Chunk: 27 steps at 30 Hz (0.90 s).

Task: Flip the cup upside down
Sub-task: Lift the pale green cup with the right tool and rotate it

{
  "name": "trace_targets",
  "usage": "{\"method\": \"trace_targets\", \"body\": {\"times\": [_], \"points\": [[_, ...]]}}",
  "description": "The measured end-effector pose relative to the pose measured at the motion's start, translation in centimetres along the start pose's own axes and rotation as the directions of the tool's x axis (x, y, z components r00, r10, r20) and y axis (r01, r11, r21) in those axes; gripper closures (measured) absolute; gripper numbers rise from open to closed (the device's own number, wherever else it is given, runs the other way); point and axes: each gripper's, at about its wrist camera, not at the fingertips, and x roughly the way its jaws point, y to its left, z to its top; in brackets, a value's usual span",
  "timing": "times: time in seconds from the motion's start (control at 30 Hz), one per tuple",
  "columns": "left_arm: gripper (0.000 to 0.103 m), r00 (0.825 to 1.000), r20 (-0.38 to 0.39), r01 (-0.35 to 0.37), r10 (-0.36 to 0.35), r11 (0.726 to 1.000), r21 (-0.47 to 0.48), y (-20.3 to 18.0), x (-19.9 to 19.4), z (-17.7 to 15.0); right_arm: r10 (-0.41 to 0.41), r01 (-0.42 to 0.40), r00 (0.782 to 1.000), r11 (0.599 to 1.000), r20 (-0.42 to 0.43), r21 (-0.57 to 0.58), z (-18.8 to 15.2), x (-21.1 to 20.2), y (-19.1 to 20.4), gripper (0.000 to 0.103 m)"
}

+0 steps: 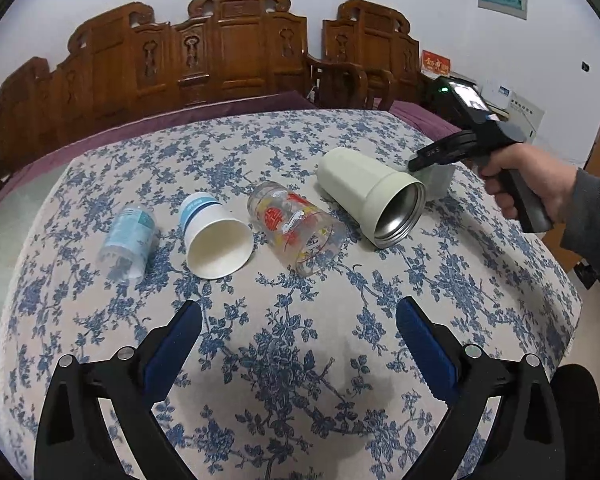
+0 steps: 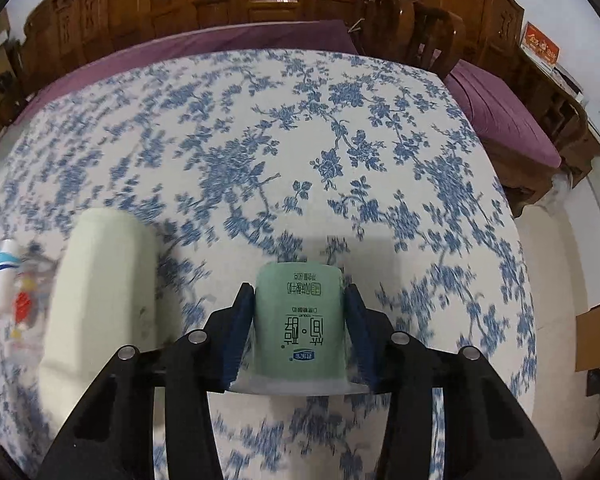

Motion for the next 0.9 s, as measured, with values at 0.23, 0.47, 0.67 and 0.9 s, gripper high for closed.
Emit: {"method": "trace_targets", "body": {"times": [0.23,0.47,0.67,0.9], "points": [[0.009,0.999,0.026,-0.03,0.03,1.0,-0.006,-0.6,-3.5,-0.8,0.092,-0.089,0.994,0.995,0.066,-0.049,-5.6,-6.5,2.3,0.054],[0.009,0.997,0.042,-0.066,0.067,0.997,-0.03,-0.8,-7.2,-3.2,0.21,-0.201,0.973,0.974,0.09,-0.099,-11.7,-10.6,7.2,0.054],[0.009,0.994,0.04,-0.1,0.103,0.992,-0.071,0.5,-9.7,-4.9,0.285,-0.273,0.956,0.952,0.076,-0.139,-16.3,-11.6,12.4,0.054],[0.009,0.987,0.036,-0.15,0.154,0.984,-0.096,2.1,-11.9,-6.3,0.349,-0.336,0.936,0.924,0.047,-0.181,-19.6,-11.1,18.1,0.054]]}}
